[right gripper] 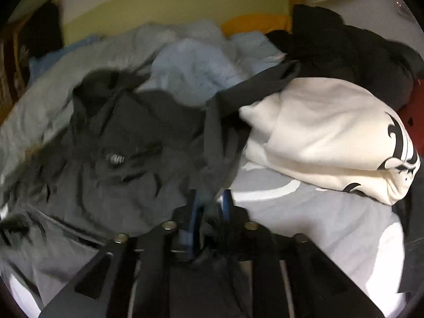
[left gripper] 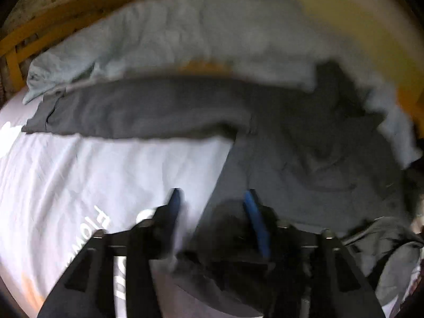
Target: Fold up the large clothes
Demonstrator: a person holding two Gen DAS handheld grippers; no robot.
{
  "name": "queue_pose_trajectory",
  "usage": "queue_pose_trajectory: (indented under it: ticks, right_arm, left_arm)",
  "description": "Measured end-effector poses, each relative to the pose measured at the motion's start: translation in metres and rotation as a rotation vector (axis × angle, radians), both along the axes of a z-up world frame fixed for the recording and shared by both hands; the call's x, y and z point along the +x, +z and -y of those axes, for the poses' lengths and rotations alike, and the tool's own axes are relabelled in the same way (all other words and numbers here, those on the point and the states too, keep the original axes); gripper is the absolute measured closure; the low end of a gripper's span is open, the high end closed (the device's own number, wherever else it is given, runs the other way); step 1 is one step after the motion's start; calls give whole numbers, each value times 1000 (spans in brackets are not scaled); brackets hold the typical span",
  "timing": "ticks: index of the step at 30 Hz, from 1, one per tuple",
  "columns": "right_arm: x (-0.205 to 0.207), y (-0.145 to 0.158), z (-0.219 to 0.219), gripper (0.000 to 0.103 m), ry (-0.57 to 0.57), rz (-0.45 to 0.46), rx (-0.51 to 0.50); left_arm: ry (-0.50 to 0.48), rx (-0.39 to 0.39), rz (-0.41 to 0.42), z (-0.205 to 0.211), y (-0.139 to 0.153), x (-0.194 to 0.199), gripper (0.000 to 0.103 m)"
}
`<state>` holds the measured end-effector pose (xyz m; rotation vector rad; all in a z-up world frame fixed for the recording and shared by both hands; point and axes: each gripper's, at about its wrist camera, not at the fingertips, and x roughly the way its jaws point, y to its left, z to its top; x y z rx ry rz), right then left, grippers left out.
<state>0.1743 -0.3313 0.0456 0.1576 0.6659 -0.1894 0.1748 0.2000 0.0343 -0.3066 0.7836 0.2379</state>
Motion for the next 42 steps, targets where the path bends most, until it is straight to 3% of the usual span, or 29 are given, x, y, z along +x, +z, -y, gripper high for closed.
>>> queue_pose_trajectory:
  ticks: [1, 3, 5, 7, 12, 16, 18, 20, 21, 22, 23, 24, 25, 27, 30, 32, 34, 35, 36, 38, 39, 40, 42]
  right_arm:
    - [-8, 0, 6, 50, -5, 40, 4]
    - [-30, 12, 22, 21, -36, 139, -25]
    - [-51, 20, 33, 20, -6, 177, -39]
    - [-64, 27, 40, 20, 63, 152, -7]
    - [-76, 16, 24, 19, 293, 42, 73]
    - [-60, -6, -7, 19, 377, -20, -43]
    - [-44, -17, -24, 19, 385, -61, -126]
    - [-32, -20, -34, 19, 359, -34, -195]
    - [-25, -19, -37, 25, 350, -6, -216]
    - [-20, -19, -40, 60, 343, 16, -239]
    - [-15, -20, -43, 87, 332, 16, -262]
    - [-6, -21, -45, 101, 297, -3, -296]
    - [-5, -20, -43, 101, 268, 20, -284]
    - [-4, -15, -31, 101, 191, 63, -255]
    - [-4, -4, -3, 101, 54, 100, -277]
    - [5, -2, 10, 101, 83, 58, -260]
    - [1, -2, 19, 101, 116, 48, -229]
    - [-3, 1, 21, 100, 139, 56, -199]
    - [-6, 3, 21, 91, 179, 50, -154]
    - [-14, 8, 20, 58, 263, 40, -86]
    - [-19, 12, 15, 31, 331, 63, -65]
    - [-22, 14, 9, 18, 363, 99, -75]
    - [-17, 16, -3, 17, 395, 136, -114]
  left_arm:
    - [8, 34, 46, -5, 7, -13, 14]
    - [-13, 66, 124, -9, 17, -37, 5]
    - [-109, 15, 163, -9, 20, -55, 5]
    - [-220, -48, 158, -2, 18, -70, 4]
    - [-344, -27, 51, 29, 9, -85, 3]
    - [-380, -15, 66, 46, 14, -103, 3]
    - [-409, -11, -2, 50, 7, -94, 3]
    - [-393, -5, -105, 52, -8, -77, 7]
    - [-380, -18, -112, 53, -13, -70, 38]
    - [-374, -34, -78, 52, -13, -65, 83]
    - [-353, -22, -58, 51, -11, -59, 91]
    - [-338, -28, -39, 50, -6, -50, 93]
    - [-327, -48, -4, 47, -1, -44, 98]
    - [-273, -72, 79, 37, 16, -28, 98]
    - [-173, -108, 71, 16, 26, 8, 98]
    - [-85, -114, 31, 5, 19, 37, 86]
    - [-62, -65, -40, 0, 8, 57, 48]
    - [-53, -53, -52, -2, 3, 59, 44]
    - [-57, -73, -28, -6, 2, 52, 44]
    - [-125, -161, 79, -12, 5, 27, 33]
    - [-154, -179, 127, -15, 6, 12, 19]
    - [-168, -175, 161, -17, 7, 1, 6]
    - [-154, -108, 170, -18, 7, -18, 0]
